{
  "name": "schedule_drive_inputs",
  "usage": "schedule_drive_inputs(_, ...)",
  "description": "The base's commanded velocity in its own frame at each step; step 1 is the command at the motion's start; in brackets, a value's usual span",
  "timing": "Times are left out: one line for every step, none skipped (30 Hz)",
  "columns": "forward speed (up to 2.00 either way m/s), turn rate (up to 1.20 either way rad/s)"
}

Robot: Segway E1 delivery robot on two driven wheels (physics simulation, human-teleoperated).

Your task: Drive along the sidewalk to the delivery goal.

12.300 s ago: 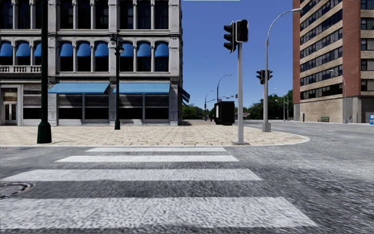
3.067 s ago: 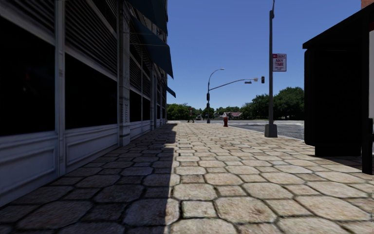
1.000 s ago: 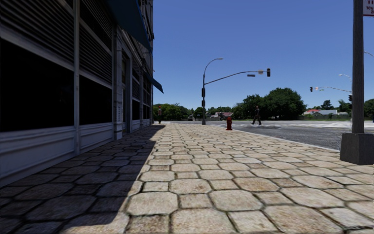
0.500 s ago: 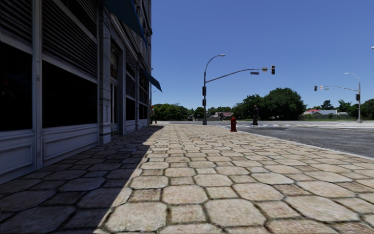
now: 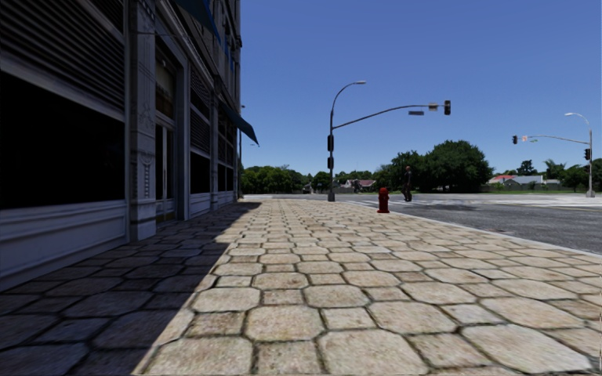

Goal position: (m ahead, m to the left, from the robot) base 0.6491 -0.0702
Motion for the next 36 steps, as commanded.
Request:
schedule_drive_inputs(0.9, 0.0)
schedule_drive_inputs(0.81, 0.0)
schedule_drive_inputs(0.81, 0.0)
schedule_drive_inputs(0.72, 0.0)
schedule_drive_inputs(0.59, 0.0)
schedule_drive_inputs(0.37, 0.0)
schedule_drive_inputs(0.37, 0.0)
schedule_drive_inputs(0.0, 0.0)
schedule_drive_inputs(0.0, 0.0)
schedule_drive_inputs(0.0, 0.0)
schedule_drive_inputs(0.0, 0.0)
schedule_drive_inputs(0.0, 0.0)
schedule_drive_inputs(0.0, 0.0)
schedule_drive_inputs(0.0, 0.0)
schedule_drive_inputs(0.0, 0.0)
schedule_drive_inputs(0.0, 0.0)
schedule_drive_inputs(0.0, 0.0)
schedule_drive_inputs(0.0, 0.0)
schedule_drive_inputs(0.0, 0.0)
schedule_drive_inputs(0.0, 0.0)
schedule_drive_inputs(0.0, 0.0)
schedule_drive_inputs(0.0, 0.0)
schedule_drive_inputs(0.0, 0.0)
schedule_drive_inputs(0.0, 0.0)
schedule_drive_inputs(0.0, 0.0)
schedule_drive_inputs(0.0, 0.0)
schedule_drive_inputs(0.0, 0.0)
schedule_drive_inputs(0.0, 0.0)
schedule_drive_inputs(0.0, 0.0)
schedule_drive_inputs(0.0, 0.0)
schedule_drive_inputs(0.0, 0.0)
schedule_drive_inputs(0.0, 0.0)
schedule_drive_inputs(0.0, 0.0)
schedule_drive_inputs(0.0, 0.0)
schedule_drive_inputs(0.0, 0.0)
schedule_drive_inputs(0.0, 0.0)
